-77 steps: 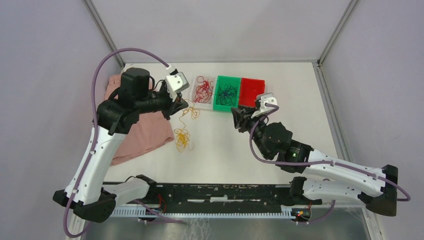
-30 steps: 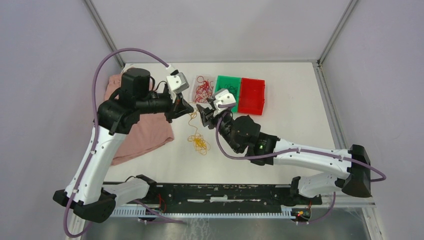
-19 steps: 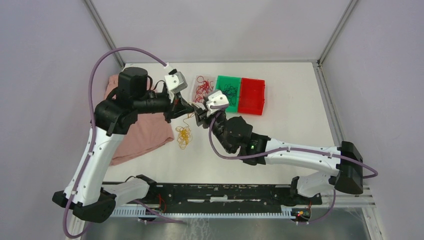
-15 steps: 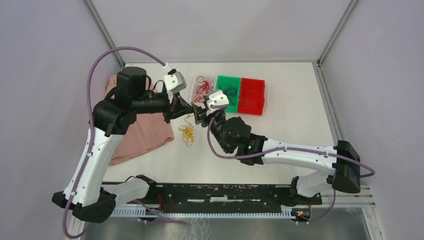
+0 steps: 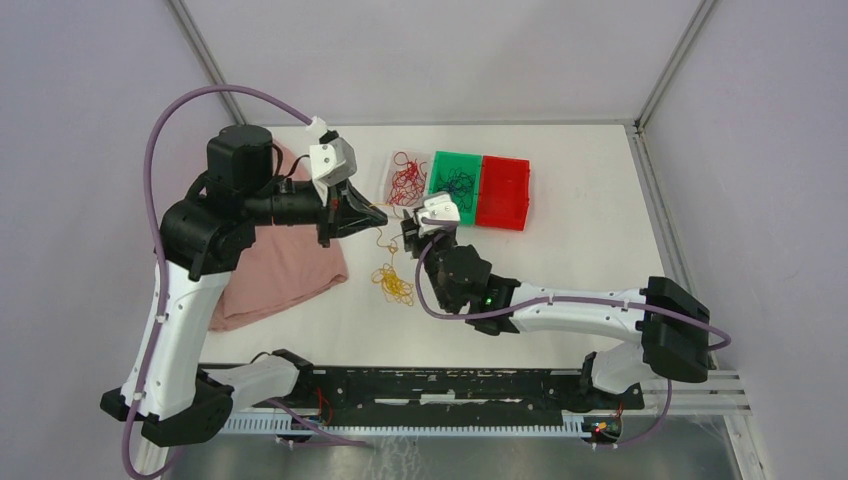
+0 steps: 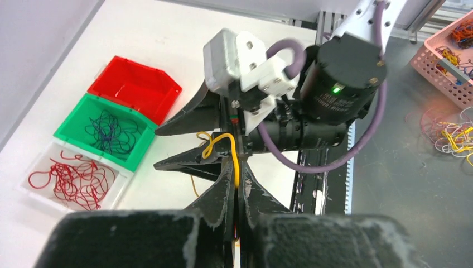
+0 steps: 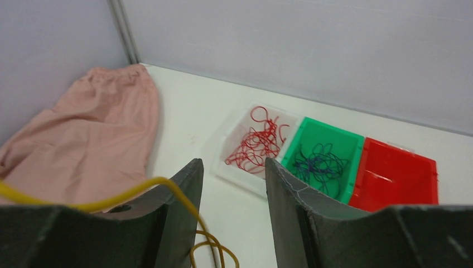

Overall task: Untangle the cables
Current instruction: Untie the cable.

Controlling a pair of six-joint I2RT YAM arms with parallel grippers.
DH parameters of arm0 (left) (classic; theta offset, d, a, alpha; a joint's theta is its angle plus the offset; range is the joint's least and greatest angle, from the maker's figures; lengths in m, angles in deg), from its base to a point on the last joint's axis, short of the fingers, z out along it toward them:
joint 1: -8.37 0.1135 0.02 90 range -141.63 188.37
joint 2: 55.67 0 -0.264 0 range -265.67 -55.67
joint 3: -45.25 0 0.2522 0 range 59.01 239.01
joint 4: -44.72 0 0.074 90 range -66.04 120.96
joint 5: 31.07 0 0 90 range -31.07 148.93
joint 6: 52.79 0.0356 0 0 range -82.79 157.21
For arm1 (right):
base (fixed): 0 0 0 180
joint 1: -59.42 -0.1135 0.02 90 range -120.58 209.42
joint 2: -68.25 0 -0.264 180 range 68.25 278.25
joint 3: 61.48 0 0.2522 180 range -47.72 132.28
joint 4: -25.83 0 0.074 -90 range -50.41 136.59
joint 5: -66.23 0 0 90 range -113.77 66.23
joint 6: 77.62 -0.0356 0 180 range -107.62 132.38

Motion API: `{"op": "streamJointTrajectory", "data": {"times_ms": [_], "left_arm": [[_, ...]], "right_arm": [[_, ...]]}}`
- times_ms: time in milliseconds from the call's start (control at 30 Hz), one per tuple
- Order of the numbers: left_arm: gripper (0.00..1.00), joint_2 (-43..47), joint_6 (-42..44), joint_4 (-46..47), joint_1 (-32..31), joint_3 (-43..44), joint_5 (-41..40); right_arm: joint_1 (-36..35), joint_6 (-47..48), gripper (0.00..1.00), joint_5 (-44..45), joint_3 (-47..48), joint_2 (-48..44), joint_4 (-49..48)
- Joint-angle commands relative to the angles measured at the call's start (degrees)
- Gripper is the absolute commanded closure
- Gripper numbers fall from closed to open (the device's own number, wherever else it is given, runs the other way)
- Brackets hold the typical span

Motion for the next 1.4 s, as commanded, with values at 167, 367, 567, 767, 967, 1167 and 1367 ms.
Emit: {"op": "streamJointTrajectory", "data": {"times_ms": [167, 367, 567, 767, 967, 1167, 1367], "left_arm": [[0.97, -1.09, -1.42, 0.64, -0.11, 7.9, 2.11], [0.97, -1.12, 3.0, -0.75, -0.15, 11.9, -2.52], [0.97, -1.08, 5.65, -0.06, -0.11, 13.56, -7.56], [0.97, -0.75, 6.41, 3.53, -0.12, 14.99, -13.28], [0.97, -1.37, 10.49, 4.89, -0.16, 16.75, -23.81], [0.97, -0.07, 17.88, 8.24, -0.11, 12.36, -35.72], [0.97, 3.79, 23.89, 17.74, -0.15, 2.62, -48.32]], "right_arm": [[2.08, -3.49, 0.51, 4.96, -5.91, -5.76, 0.69], [3.03, -6.02, 0.53, 6.92, -11.94, -10.86, 3.84], [4.57, -11.07, 0.52, 8.7, -18.03, -18.53, 8.56], [6.01, -15.66, 0.52, 10.5, -23.07, -25.21, 13.73], [6.19, -17.76, 0.52, 12.41, -26.58, -30.12, 17.62], [6.33, -13.84, 0.53, 14.11, -26.83, -34.54, 18.44], [7.04, -7.36, 0.53, 16.03, -26.21, -37.4, 18.09]]}}
